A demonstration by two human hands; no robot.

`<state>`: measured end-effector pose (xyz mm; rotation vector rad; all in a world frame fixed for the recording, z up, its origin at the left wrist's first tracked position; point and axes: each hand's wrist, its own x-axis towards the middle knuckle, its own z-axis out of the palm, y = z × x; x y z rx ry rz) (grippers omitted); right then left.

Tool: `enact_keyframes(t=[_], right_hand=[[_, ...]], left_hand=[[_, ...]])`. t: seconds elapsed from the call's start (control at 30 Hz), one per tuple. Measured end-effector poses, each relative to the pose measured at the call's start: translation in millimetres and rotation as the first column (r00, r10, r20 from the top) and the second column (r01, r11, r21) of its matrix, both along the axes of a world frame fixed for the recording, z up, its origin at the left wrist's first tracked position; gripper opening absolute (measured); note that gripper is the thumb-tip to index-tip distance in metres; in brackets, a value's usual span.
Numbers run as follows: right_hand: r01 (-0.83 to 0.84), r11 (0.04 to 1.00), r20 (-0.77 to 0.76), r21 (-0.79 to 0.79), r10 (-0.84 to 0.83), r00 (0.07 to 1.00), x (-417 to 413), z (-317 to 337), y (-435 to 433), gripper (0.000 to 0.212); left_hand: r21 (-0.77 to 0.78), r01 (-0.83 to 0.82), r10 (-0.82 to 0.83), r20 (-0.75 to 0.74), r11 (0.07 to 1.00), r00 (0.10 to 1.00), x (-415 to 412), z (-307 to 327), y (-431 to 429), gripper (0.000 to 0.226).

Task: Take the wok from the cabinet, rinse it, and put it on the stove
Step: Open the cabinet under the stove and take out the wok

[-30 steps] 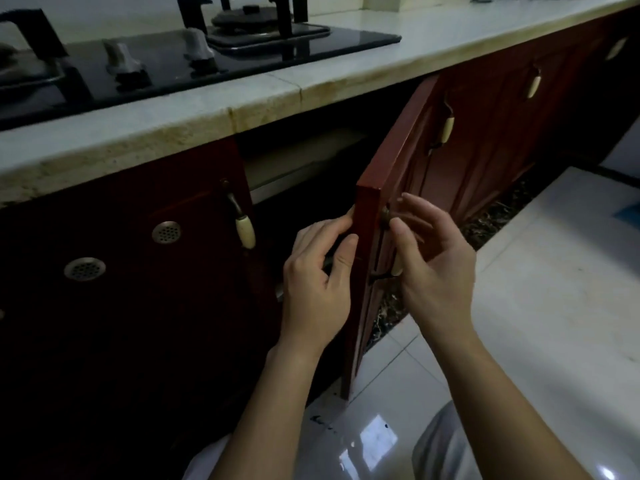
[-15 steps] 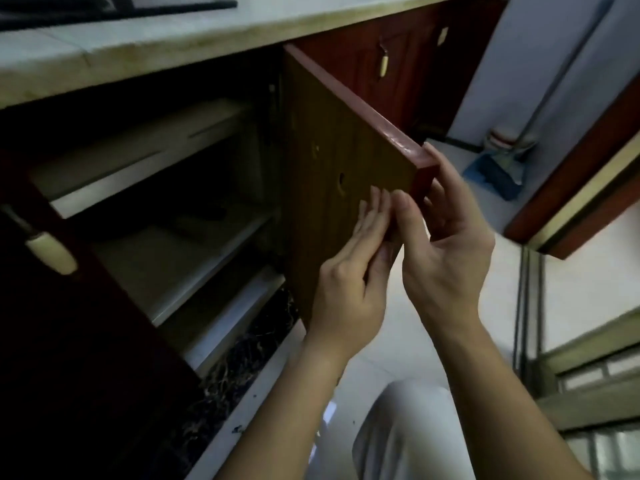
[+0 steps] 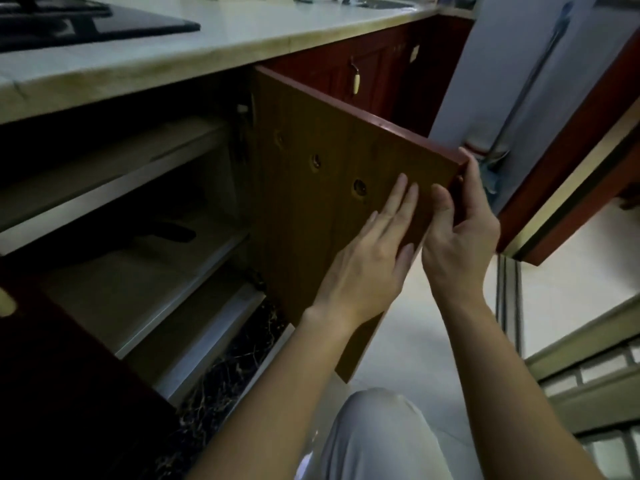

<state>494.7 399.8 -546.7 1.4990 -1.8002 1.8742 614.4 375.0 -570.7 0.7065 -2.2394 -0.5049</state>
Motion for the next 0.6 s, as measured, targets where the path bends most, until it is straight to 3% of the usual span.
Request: enact_keyframes(t=[0.2, 0.33, 0.5, 0.6], right_hand=[[0.093, 0.993, -0.057, 0.066, -0.090, 0.994, -12.6, -0.6, -9.6, 0.057], [0.061, 0.991, -0.100, 0.115, -0.050, 0.994, -6.8, -8.6, -4.7, 0.058], [0.036, 0.977, -0.144, 0.210, -0.006, 0.990, -21.7, -14.6, -8.7, 0.060], [0.058, 0.962, -0.168, 0.268, -0.013, 0.986, -39.6, -11.0, -18.9, 0.061]], left_hand=[[0.051, -0.022, 0.016, 0.131, 0.998, 0.991, -20.8, 11.8, -5.8, 0.076], [0.050, -0.024, 0.014, 0.195, 0.998, 0.981, -29.6, 14.3, -13.0, 0.092], [-0.045, -0.048, 0.059, 0.290, 0.998, 0.955, -41.6, 19.9, -22.7, 0.089], [-0.194, -0.103, 0.170, 0.366, 0.976, 0.915, -48.1, 20.6, -39.9, 0.086]])
